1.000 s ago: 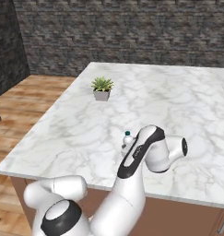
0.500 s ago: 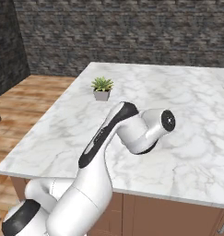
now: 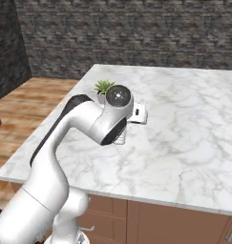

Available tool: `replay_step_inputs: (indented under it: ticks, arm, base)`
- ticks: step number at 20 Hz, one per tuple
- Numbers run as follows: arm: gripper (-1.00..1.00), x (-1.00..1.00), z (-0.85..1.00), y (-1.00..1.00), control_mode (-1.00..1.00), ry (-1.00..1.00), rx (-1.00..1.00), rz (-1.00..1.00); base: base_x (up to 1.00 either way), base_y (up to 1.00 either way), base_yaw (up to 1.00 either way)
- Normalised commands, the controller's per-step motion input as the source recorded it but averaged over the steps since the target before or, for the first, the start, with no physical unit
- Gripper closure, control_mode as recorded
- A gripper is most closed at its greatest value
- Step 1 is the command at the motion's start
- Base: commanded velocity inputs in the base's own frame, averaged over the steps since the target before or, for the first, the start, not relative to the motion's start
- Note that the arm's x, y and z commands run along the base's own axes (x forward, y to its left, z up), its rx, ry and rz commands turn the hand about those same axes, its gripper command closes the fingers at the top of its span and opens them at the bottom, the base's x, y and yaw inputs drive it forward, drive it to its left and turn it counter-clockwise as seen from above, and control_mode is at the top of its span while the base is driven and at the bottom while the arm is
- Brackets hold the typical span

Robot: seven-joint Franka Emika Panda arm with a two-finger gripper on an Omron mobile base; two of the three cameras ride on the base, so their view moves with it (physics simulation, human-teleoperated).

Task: Take the bottled waters from the counter and place them in the freezer to freeze. Close the freezer door after placing the bottles.

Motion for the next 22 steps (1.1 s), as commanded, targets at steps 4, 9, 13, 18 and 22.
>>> replay_step_inputs:
  ticks: [4, 9, 13, 18, 22]
  arm:
    - [1.0, -0.25, 0.03, 0.36, -1.0, 0.22, 0.05, -0.66]
    - [1.0, -0.35, 0.06, 0.5, -1.0, 0.03, 0.02, -0.53]
    - [1.0, -0.37, 0.14, 0.36, -1.0, -0.09, -0.09, -0.2]
    - [1.0, -0.31, 0.17, 0.41, -1.0, -0.23, -0.19, 0.05]
    - [1.0, -0.27, 0.23, 0.29, -1.0, -0.09, -0.25, 0.34]
  base:
    - [0.0, 0.0, 0.0]
    - [0.0, 0.0, 0.0]
    - [0.0, 0.0, 0.0]
    - [0.0, 0.0, 0.0]
    - [0.0, 0.0, 0.0]
